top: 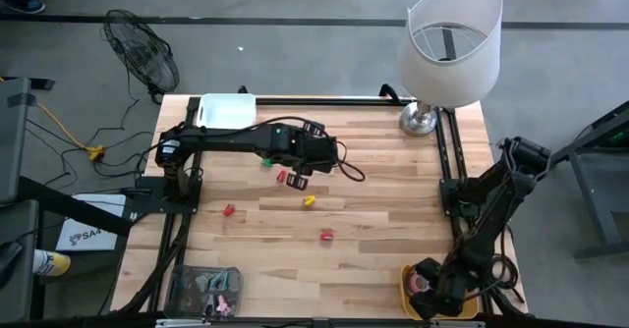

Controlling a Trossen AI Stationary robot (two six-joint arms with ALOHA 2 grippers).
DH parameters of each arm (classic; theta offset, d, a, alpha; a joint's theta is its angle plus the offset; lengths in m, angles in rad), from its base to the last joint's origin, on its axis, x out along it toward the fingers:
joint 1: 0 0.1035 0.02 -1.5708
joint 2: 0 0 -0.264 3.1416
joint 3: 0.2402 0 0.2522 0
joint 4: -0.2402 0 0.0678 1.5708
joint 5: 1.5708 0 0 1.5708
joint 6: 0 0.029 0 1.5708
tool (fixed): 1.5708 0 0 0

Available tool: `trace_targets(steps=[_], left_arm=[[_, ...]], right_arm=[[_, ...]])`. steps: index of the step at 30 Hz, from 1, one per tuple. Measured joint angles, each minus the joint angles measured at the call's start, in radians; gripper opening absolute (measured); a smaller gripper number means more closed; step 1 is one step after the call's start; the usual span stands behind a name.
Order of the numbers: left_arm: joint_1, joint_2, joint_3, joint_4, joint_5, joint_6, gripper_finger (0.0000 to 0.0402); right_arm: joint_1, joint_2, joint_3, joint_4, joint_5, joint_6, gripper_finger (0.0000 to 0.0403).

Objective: Pick and place Stapler, Stapler remover, tape
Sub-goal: Put the dark blue tape into the yellow bin

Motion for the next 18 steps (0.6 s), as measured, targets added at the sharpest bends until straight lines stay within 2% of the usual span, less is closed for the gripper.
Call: trace_targets(steps=[7, 18], left_arm=[[0.01, 0.0, 0.0, -0.044, -0.004, 0.028, 0.0166], [0.064, 0.0, 0.0, -0.092, -0.006, 0.029, 0.0166]], right_arm=[[-0.001, 0.007, 0.0, 0.005, -0.002, -0.002, 0.0068], [-0.001, 0.007, 0.0, -0.002, -0.026, -0.005, 0.0164]])
